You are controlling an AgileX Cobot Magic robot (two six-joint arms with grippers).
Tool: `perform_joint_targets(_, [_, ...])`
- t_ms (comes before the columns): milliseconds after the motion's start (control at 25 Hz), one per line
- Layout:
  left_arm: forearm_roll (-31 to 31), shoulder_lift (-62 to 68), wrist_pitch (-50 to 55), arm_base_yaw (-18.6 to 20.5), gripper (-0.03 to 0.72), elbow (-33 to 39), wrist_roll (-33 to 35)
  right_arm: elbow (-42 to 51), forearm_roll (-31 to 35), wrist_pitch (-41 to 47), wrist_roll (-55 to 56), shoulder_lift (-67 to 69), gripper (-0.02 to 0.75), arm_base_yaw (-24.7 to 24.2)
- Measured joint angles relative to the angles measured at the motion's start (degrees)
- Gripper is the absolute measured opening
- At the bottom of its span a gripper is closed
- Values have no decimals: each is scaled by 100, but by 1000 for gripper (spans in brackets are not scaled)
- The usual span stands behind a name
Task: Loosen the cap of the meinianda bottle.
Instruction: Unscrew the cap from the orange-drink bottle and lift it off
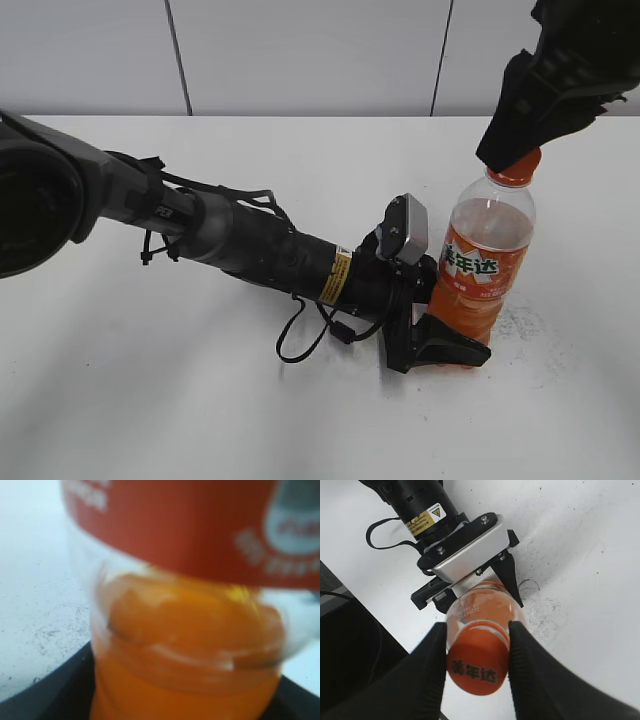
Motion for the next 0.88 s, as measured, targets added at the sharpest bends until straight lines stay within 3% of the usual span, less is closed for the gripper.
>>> perform_joint_targets(880, [0, 0, 0, 0, 552, 0, -15, 0, 23, 0, -1079, 0, 273, 0])
